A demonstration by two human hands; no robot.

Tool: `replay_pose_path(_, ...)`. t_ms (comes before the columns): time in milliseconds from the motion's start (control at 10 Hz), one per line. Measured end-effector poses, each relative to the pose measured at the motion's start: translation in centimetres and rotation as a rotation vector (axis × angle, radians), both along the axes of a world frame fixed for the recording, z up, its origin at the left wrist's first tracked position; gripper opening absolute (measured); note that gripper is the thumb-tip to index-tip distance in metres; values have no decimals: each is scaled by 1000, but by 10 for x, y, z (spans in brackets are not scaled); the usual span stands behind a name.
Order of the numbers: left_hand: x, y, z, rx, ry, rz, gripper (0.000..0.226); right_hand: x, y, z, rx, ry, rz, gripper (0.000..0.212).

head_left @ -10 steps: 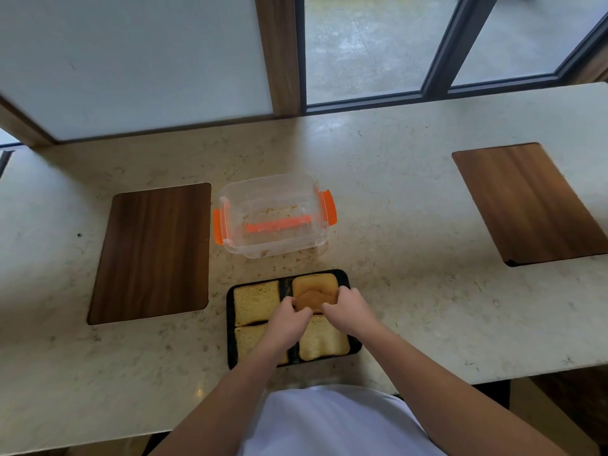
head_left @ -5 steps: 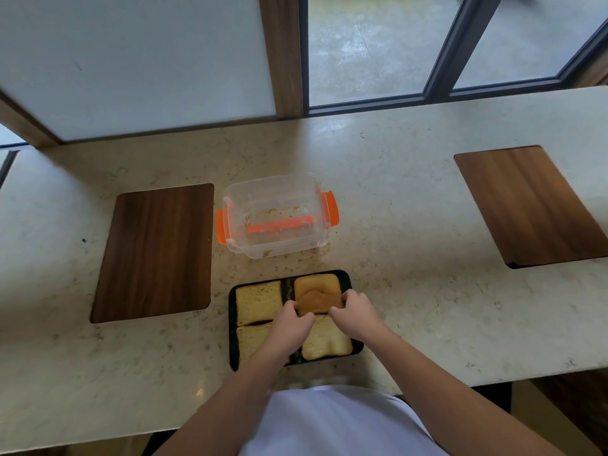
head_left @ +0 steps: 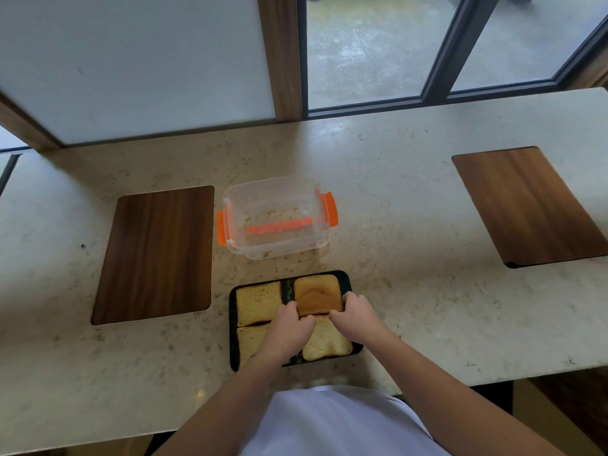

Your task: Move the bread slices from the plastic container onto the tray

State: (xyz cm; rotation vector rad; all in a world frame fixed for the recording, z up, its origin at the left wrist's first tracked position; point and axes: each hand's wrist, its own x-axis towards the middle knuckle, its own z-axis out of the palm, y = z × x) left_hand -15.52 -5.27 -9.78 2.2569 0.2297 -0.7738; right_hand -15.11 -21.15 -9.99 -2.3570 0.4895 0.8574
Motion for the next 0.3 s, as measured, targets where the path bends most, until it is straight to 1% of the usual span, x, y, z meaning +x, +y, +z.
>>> replay_pose_path(100,4,3,-1,337,-475,-324,39,0,6,7,-194,-205,281,44)
replay_pose_path(200,16,-2,5,411,-615,-468,59,10,15,16,-289,-301,505,49)
replay_pose_path(300,39,1,7,487,-529,-477,59,34,16,28,-334,-311,564,55)
